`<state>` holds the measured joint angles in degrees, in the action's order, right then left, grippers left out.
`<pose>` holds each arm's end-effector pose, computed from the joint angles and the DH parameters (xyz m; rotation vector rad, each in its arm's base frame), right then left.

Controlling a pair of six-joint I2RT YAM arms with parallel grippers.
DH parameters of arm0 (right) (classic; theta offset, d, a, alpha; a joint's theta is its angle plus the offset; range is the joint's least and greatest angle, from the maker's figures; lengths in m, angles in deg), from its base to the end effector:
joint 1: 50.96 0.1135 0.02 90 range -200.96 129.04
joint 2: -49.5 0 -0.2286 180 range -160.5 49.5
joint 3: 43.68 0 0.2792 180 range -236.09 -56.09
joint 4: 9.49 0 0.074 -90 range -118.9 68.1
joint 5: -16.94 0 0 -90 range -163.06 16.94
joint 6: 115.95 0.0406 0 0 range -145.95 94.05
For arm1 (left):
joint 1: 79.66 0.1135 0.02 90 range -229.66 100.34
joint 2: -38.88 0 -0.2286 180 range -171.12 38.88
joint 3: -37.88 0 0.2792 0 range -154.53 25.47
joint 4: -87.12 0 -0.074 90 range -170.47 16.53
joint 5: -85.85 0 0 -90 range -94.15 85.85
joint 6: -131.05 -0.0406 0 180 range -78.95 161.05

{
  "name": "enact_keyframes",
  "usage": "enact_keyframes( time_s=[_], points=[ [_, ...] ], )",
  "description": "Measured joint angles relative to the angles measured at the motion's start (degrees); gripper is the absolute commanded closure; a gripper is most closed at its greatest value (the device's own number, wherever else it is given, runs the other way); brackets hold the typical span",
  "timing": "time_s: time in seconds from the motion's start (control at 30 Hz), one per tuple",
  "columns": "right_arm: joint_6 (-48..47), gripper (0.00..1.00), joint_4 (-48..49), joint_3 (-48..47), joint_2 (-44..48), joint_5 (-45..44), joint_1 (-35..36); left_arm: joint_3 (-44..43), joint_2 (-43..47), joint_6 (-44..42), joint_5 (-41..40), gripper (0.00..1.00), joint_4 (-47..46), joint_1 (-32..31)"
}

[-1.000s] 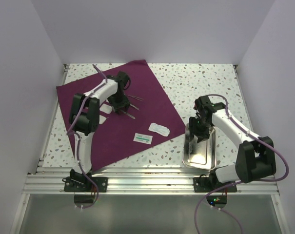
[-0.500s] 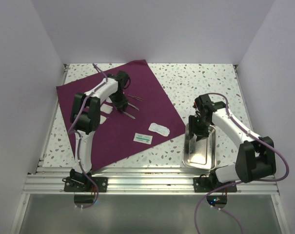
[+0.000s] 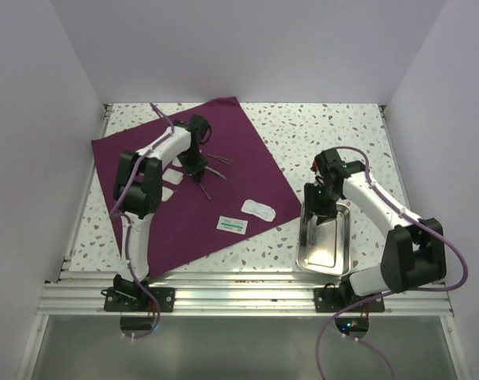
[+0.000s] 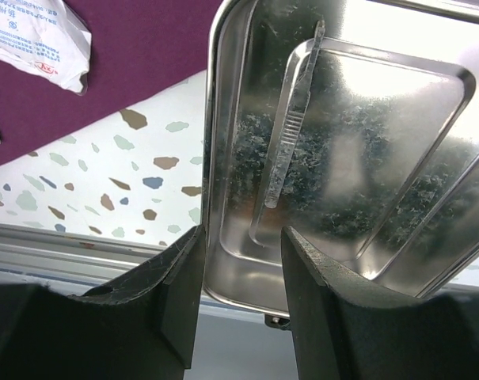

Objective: Prepare the surgical pack

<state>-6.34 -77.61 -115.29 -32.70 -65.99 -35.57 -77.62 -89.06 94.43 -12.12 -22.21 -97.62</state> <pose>0.2742 0.0807 0.1766 0.0915 2.9780 0.2641 0.4269 -0.1324 0.1203 -0.9130 2.8182 0.0637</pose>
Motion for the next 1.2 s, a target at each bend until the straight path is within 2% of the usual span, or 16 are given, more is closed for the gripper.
enact_keyframes(
  time_s=[0.5,0.63,0.8,0.9,0.97,1.2],
  points=[
    [-0.9,0.54,0.3,-6.1,-3.7,2.0,3.6,4.4,3.1,-2.0,0.5,1.00,-2.4,0.0],
    [-1.0,0.52,1.4,-8.2,-5.4,5.7,5.8,6.0,4.9,-3.5,0.8,1.00,-2.5,0.0],
    [-0.5,0.50,5.8,-10.3,-8.5,14.8,8.3,8.8,9.8,-6.6,2.0,1.00,-3.6,0.0],
    [0.5,0.38,9.7,-10.6,-10.1,22.0,9.5,11.9,14.4,-9.4,7.0,1.00,-7.0,-0.2],
    [1.8,0.31,13.9,-10.6,-11.2,27.5,10.6,15.2,18.4,-10.6,13.0,1.00,-11.2,-0.4],
    [7.9,0.31,28.5,-9.8,-11.7,38.8,13.8,29.4,33.1,-8.9,30.6,1.00,-29.0,-5.6]
  ],
)
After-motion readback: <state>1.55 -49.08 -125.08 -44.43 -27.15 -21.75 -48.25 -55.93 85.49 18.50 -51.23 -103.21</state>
